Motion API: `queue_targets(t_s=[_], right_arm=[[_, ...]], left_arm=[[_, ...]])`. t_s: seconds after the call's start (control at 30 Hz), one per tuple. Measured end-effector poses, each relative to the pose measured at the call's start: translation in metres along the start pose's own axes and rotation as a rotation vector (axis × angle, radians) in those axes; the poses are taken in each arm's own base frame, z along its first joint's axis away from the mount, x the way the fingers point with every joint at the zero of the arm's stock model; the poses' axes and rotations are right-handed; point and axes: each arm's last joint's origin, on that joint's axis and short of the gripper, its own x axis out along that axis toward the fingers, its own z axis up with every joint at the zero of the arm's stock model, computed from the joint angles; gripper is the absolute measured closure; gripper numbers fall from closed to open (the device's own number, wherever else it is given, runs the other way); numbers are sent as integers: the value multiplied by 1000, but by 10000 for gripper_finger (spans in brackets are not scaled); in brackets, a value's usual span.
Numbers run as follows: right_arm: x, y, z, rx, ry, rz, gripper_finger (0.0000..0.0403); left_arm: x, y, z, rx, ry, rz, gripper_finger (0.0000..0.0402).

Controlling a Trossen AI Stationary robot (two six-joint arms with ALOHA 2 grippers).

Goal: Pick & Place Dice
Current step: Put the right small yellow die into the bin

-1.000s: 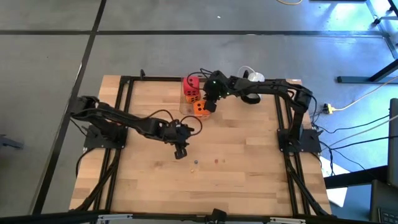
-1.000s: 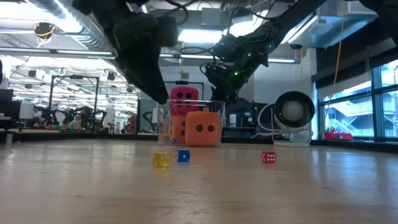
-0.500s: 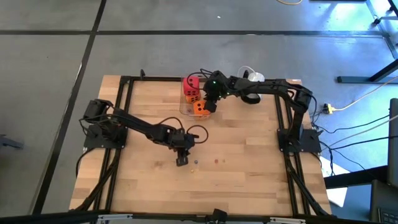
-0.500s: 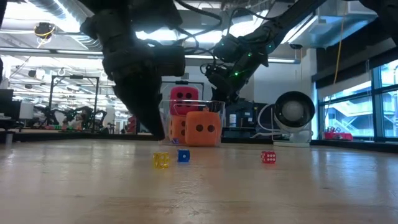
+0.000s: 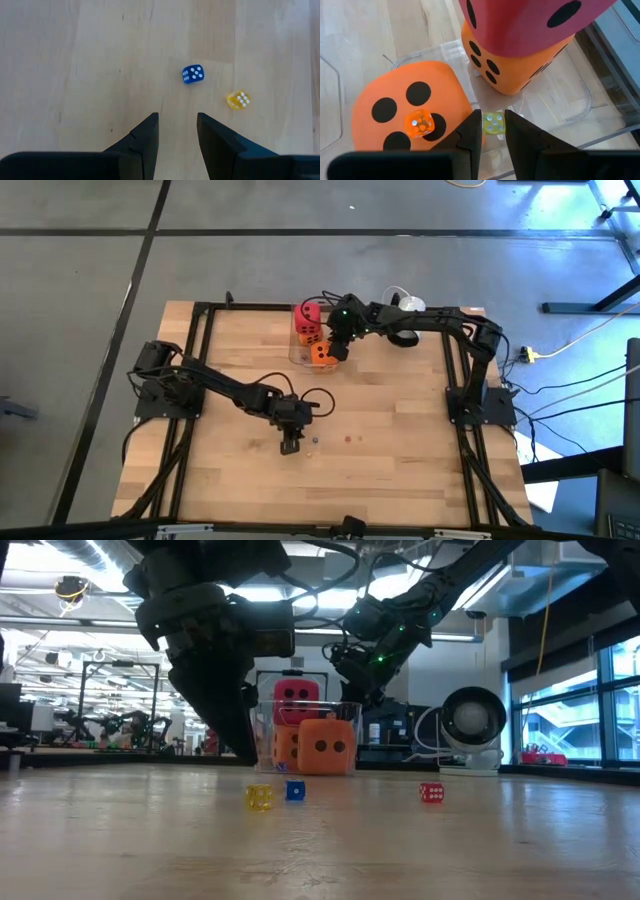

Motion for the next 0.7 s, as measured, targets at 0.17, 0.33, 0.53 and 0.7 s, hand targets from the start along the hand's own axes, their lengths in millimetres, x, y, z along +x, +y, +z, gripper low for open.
queue_targets(t_s=[0.17, 0.33, 0.53, 0.7], right_arm=[[0, 0, 0, 0, 0, 0, 318], [0, 0, 0, 4, 1, 0, 301], [0, 0, 0, 5, 0, -1, 267], [0, 0, 0, 18, 0, -1, 247]], left_arm=[[0, -3, -1, 33, 1, -7, 273], [0, -4, -1, 38, 1, -10, 255], [0, -4, -1, 37, 4, -9, 221], [0, -4, -1, 35, 4, -8, 207]])
